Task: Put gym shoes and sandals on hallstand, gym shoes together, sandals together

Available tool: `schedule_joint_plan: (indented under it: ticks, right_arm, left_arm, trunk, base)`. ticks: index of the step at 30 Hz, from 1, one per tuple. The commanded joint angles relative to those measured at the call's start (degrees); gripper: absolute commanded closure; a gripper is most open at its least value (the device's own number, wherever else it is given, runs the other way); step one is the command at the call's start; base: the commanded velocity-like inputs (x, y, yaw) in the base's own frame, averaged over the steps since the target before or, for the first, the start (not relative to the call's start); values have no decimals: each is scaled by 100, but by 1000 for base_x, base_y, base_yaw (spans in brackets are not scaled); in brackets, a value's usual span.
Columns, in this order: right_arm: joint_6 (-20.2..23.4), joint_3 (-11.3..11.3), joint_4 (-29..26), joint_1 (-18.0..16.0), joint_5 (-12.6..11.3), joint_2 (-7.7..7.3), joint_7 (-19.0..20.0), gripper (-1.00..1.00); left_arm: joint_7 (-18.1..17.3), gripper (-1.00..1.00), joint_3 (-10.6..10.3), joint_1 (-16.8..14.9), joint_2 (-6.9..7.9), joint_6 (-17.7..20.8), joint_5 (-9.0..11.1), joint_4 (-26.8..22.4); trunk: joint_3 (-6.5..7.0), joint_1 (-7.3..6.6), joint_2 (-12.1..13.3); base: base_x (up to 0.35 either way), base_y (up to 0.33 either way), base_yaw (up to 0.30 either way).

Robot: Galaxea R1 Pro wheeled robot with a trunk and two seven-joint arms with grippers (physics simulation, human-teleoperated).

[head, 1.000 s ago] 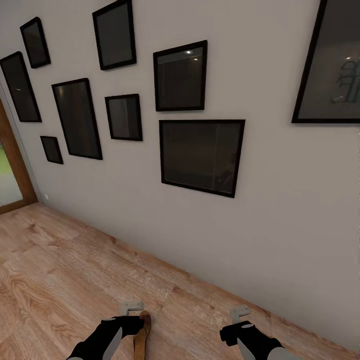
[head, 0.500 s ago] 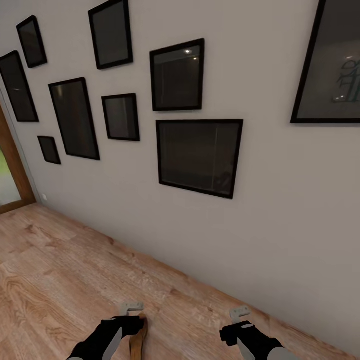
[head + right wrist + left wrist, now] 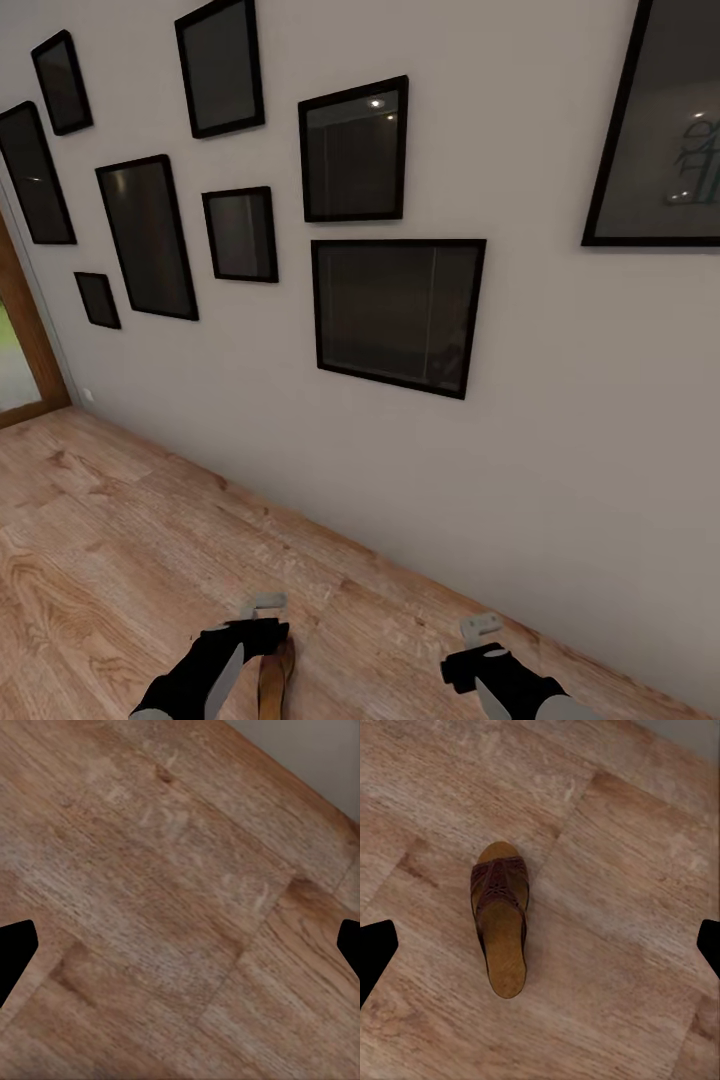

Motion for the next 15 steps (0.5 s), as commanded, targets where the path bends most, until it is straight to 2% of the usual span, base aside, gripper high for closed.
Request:
schedule_joint_plan:
  ticks: [1, 5, 7, 8, 11, 15]
  right_arm:
    - [-4, -1, 3, 0, 0, -9, -7, -100]
    - [-7, 4, 9, 0, 2, -18, -12, -100]
    - [-8, 10, 17, 0, 3, -15, -10, -100]
    - [-6, 17, 42, 0, 3, -13, -6, -100]
    - [-3, 25, 129, 0, 4, -6, 4, -100]
    - [-2, 29, 204, 0, 4, -2, 9, -100]
  left_arm:
    - [7, -100, 25, 0, -6, 63, -6, -261]
    - [16, -100, 29, 1, -28, 325, 0, -650]
    - [22, -100, 27, -3, -105, 576, 5, -898]
    - [42, -100, 26, -10, -225, 930, 3, -1268]
    - [142, -100, 26, -42, -389, 1549, -1, -1916]
    - [353, -100, 26, -159, -482, 2046, 51, -2371]
  trunk:
    - [0, 0, 0]
    - [0, 0, 0]
    - [0, 0, 0]
    - [0, 0, 0]
    - [0, 0, 0]
    - [0, 0, 0]
  base:
    - [0, 0, 0]
    - [0, 0, 0]
    - [0, 0, 0]
    - [0, 0, 0]
    - [0, 0, 0]
    - [0, 0, 0]
